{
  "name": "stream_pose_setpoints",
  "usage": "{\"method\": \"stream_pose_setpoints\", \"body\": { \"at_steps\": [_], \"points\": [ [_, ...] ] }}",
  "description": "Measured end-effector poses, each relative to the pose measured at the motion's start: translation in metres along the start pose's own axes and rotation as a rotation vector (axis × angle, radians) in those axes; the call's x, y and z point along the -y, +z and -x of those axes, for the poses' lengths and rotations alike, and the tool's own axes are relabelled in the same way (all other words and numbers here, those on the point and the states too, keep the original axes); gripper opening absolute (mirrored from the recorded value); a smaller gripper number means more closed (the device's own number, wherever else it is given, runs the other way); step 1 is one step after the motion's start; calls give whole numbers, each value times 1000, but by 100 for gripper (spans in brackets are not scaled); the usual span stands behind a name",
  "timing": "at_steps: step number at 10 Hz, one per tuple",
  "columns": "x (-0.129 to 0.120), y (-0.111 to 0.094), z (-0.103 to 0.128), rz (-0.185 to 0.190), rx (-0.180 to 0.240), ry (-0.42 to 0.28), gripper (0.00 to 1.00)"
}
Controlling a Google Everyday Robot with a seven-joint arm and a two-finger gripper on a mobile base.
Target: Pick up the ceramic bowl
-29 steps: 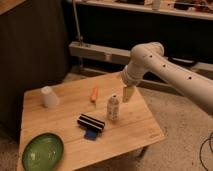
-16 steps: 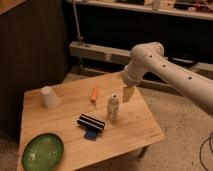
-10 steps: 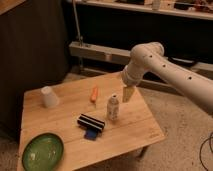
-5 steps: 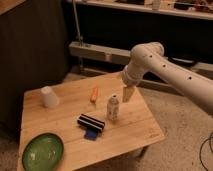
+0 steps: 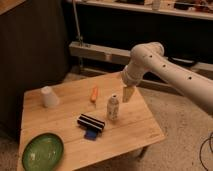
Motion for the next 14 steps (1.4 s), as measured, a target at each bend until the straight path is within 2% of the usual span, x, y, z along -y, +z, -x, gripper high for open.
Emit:
{"method": "stream_pose_setpoints", "body": {
  "at_steps": [2, 3, 4, 6, 7, 9, 10, 13, 14],
  "points": [
    [-2, -3, 19, -60, 64, -105, 80],
    [-7, -5, 36, -82, 103, -172, 80],
    [-21, -10, 64, -102, 163, -266, 80],
    [-43, -18, 99, -118, 241, -384, 80],
    [-61, -23, 130, -120, 305, -488, 80],
    [-89, -26, 167, -118, 396, -647, 80],
    [-109, -25, 190, -128, 456, -778, 80],
    [-144, -16, 227, -199, 557, -1055, 80],
    [-151, -14, 233, -214, 574, -1102, 80]
  ]
}}
